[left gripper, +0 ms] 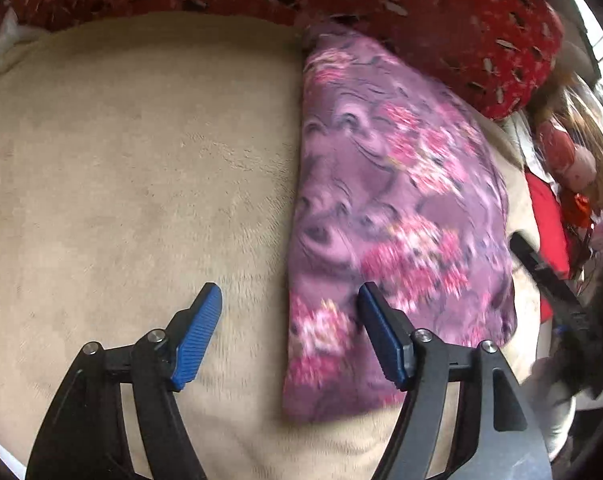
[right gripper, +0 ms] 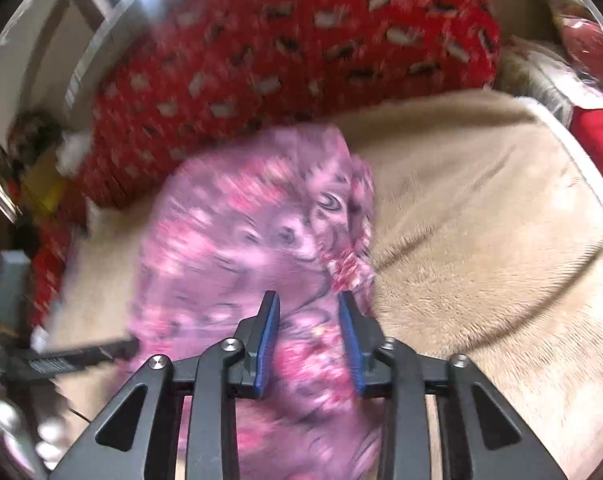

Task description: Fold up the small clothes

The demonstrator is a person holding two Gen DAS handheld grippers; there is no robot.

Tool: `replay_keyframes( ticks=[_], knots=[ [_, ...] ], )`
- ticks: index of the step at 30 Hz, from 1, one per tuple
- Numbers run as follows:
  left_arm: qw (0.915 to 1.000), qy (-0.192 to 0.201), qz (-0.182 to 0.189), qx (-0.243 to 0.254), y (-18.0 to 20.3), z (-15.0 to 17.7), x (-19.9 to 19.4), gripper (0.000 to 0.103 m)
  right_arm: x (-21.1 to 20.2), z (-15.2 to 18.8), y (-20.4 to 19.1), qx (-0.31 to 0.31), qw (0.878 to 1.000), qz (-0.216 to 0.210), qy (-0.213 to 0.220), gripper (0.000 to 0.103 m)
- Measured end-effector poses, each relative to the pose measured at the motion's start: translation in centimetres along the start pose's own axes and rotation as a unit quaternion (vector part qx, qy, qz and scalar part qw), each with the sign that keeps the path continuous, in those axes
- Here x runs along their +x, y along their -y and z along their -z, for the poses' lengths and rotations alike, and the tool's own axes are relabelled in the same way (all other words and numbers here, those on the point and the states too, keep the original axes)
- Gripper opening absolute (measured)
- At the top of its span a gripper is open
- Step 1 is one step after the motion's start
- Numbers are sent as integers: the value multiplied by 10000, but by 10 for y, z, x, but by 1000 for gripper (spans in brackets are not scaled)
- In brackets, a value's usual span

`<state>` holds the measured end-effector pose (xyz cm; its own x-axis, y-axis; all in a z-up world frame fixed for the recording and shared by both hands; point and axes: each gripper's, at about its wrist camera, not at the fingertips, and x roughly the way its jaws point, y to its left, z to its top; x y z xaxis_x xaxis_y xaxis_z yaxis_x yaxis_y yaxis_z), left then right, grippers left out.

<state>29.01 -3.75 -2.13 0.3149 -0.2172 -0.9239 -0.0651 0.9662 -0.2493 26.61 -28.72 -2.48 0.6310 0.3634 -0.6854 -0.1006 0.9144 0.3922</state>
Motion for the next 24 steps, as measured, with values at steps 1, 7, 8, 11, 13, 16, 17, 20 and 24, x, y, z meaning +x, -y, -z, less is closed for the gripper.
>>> replay_keyframes(
  ticks=[1, 7, 8, 11, 13, 16, 17, 20, 24],
  knots=[
    [10000, 2, -68, 48, 3, 3, 1, 71, -11, 3, -4, -21, 9997, -196, 172, 34],
    [9994, -208, -258, 48, 8, 15, 14, 71, 24, 56, -15, -838, 9942, 366, -574, 37],
    [9994, -203, -265, 75, 8, 15, 14, 71, 20, 59, -18, -901, 9940, 372, -503, 38],
    [9993, -217, -281, 99, 6, 20, 11, 71, 8, 57, -16, -576, 9961, 218, -633, 40],
    [9993, -236, -270, 82, 5, 20, 11, 71, -3, 47, -10, -248, 9988, 1, -432, 40],
    [9994, -259, -244, 54, 4, 20, 13, 71, -5, 36, 2, 45, 9998, -24, -181, 53],
    [9994, -275, -225, 55, -2, 25, 8, 71, 7, 35, 2, 51, 9994, 64, -326, 56],
    [9995, -229, 212, 24, -9, 16, -5, 71, 28, 29, -3, -313, 9954, 309, -847, 54],
    [9985, 75, 523, 163, -10, -29, -25, 71, 15, -12, -5, -62, 9995, -53, -295, 59]
  ],
)
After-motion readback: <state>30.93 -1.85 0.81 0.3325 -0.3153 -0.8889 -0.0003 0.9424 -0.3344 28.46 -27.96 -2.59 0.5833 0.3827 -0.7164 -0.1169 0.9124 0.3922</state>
